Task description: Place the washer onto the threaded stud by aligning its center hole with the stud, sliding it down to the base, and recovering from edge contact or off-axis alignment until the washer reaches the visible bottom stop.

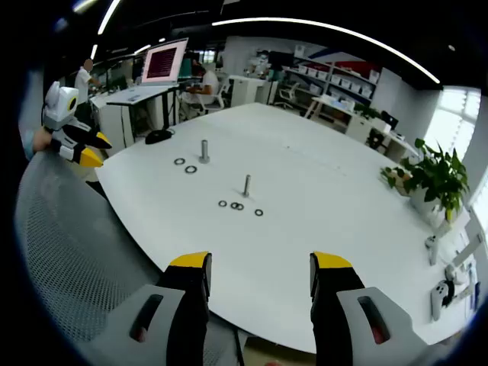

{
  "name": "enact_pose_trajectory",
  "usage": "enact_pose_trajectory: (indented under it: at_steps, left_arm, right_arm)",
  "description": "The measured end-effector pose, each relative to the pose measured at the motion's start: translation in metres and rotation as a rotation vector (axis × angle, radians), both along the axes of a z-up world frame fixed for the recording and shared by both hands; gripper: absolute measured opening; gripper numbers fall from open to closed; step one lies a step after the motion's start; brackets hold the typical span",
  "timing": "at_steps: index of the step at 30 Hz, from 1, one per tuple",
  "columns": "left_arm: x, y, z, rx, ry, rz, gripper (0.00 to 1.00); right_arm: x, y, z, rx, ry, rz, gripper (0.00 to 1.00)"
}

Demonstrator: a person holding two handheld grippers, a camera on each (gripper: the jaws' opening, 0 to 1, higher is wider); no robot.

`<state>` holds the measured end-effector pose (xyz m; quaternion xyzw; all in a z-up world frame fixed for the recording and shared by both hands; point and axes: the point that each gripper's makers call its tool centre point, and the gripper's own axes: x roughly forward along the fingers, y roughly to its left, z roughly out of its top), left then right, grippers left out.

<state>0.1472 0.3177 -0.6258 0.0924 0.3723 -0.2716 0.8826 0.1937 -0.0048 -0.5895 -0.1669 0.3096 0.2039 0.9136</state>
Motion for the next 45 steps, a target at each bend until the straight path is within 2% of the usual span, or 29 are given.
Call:
enact_pose_trajectory:
  at_steps: [2,4,5,7,8,9,10,12,13,15,16,17,20,22,24,26,27,28,29,30,33,34,37,40,43,45]
  left_arm:
    - [0.002,-0.005,0.004,-0.035,-0.022,0.0,0.38]
    - [0.0,-0.008,0.005,-0.064,-0.012,-0.003,0.41]
    - [-0.002,-0.008,0.003,-0.066,0.008,-0.013,0.43]
    - [-0.015,-0.01,-0.006,-0.043,0.084,-0.071,0.46]
    - [-0.021,-0.012,-0.009,-0.045,0.119,-0.089,0.44]
    - [-0.025,-0.014,-0.01,-0.058,0.142,-0.1,0.39]
    - [-0.027,-0.019,-0.007,-0.107,0.16,-0.092,0.27]
    - [-0.021,-0.02,0.006,-0.181,0.118,-0.074,0.05]
    - [-0.017,-0.018,0.01,-0.205,0.104,-0.034,0.04]
    - [-0.015,-0.018,0.014,-0.265,0.12,0.004,0.14]
    - [-0.021,-0.023,0.016,-0.306,0.154,-0.022,0.17]
    - [-0.021,-0.024,0.018,-0.315,0.144,-0.037,0.16]
    - [-0.017,-0.019,0.022,-0.298,0.1,-0.018,0.24]
    - [-0.017,-0.018,0.023,-0.29,0.094,-0.024,0.3]
    - [-0.017,-0.019,0.026,-0.28,0.075,-0.033,0.31]
    - [-0.012,-0.015,0.026,-0.275,0.059,0.0,0.29]
    - [-0.012,-0.013,0.024,-0.27,0.065,0.013,0.24]
    - [-0.012,-0.006,0.02,-0.242,0.082,0.041,0.19]
    - [-0.01,0.0,0.018,-0.202,0.074,0.044,0.14]
    - [-0.006,0.007,0.017,-0.122,0.024,0.022,0.1]
    - [-0.004,0.014,0.018,-0.03,-0.005,0.03,0.08]
    - [-0.004,0.013,0.019,-0.016,-0.024,-0.002,0.08]
    - [-0.005,0.014,0.019,-0.028,-0.01,0.018,0.09]
    - [-0.005,0.015,0.017,-0.009,0.002,0.013,0.09]
    - [-0.004,0.014,0.019,-0.002,-0.014,0.001,0.04]
    - [-0.003,0.017,0.022,-0.014,-0.025,0.009,0.03]
  right_arm:
    - [0.0,0.0,0.0,-0.002,0.0,0.001,0.54]
    - [0.0,0.0,0.0,-0.006,-0.001,0.003,0.54]
    - [0.0,0.0,0.0,-0.007,-0.001,0.004,0.54]
    - [0.0,0.0,0.0,-0.007,0.0,0.004,0.54]
    - [0.0,0.001,0.001,-0.005,-0.001,0.004,0.54]
    - [0.0,0.001,0.001,-0.005,-0.001,0.004,0.54]
    - [0.0,0.0,0.0,-0.006,0.0,0.005,0.54]
    - [0.0,0.0,0.0,-0.006,0.002,0.004,0.53]
    - [0.0,0.0,0.0,-0.005,0.001,0.003,0.53]
    - [0.0,0.0,0.0,-0.005,0.001,0.005,0.53]
    - [0.0,0.0,0.0,-0.005,0.004,0.007,0.53]
    - [0.0,0.0,0.0,-0.005,0.005,0.008,0.53]
    - [0.0,0.001,0.0,-0.007,0.005,0.012,0.53]
    - [-0.001,0.001,-0.001,-0.009,0.007,0.015,0.53]
    - [-0.001,0.001,-0.001,-0.014,0.009,0.017,0.53]
    - [-0.001,0.0,-0.002,-0.018,0.01,0.015,0.53]
    - [-0.001,0.0,-0.002,-0.019,0.012,0.015,0.53]
    - [-0.001,0.001,-0.002,-0.019,0.015,0.019,0.52]
    - [-0.002,0.002,-0.003,-0.02,0.019,0.027,0.51]
    - [-0.002,0.003,-0.003,-0.022,0.021,0.031,0.5]
    - [-0.002,0.004,-0.003,-0.024,0.024,0.043,0.48]
    - [-0.002,0.005,-0.003,-0.023,0.025,0.048,0.48]
    - [-0.003,0.008,-0.005,-0.044,0.036,0.09,0.49]
    - [-0.008,0.011,-0.013,-0.04,0.094,0.107,0.5]
    - [-0.008,0.012,-0.013,-0.034,0.113,0.129,0.5]
    - [-0.006,0.014,-0.012,-0.033,0.127,0.153,0.5]
